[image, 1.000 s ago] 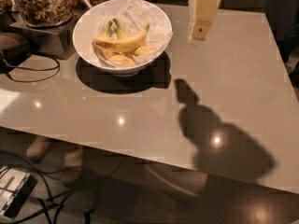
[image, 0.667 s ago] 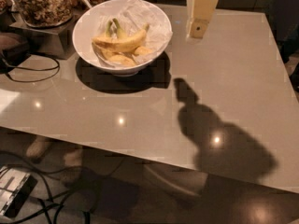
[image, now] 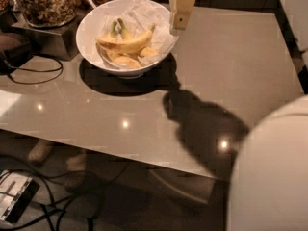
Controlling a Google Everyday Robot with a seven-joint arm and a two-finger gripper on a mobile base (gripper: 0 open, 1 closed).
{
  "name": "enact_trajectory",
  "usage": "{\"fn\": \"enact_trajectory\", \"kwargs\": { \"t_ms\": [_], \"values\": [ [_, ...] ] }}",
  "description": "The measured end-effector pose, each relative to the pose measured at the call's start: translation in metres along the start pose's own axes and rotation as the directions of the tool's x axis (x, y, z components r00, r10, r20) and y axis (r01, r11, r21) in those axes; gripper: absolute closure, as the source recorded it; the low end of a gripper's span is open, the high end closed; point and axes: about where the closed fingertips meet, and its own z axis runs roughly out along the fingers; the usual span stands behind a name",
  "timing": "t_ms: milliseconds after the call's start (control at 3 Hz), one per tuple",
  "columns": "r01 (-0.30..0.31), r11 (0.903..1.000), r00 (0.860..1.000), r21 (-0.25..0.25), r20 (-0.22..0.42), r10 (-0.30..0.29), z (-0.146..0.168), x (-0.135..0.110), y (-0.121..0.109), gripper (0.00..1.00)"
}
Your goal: Pick banana from white bowl
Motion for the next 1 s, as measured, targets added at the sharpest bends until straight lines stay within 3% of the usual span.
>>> {"fn": "enact_trajectory", "kwargs": {
  "t_ms": [667, 1000],
  "values": [
    [0.045, 0.9988, 0.998, -0.019, 0.036, -0.044, 0.043, -0.026, -0.036, 0.02],
    [0.058, 0.9978, 0.997, -0.032, 0.044, -0.057, 0.059, -0.038, -0.044, 0.13]
  ]
}}
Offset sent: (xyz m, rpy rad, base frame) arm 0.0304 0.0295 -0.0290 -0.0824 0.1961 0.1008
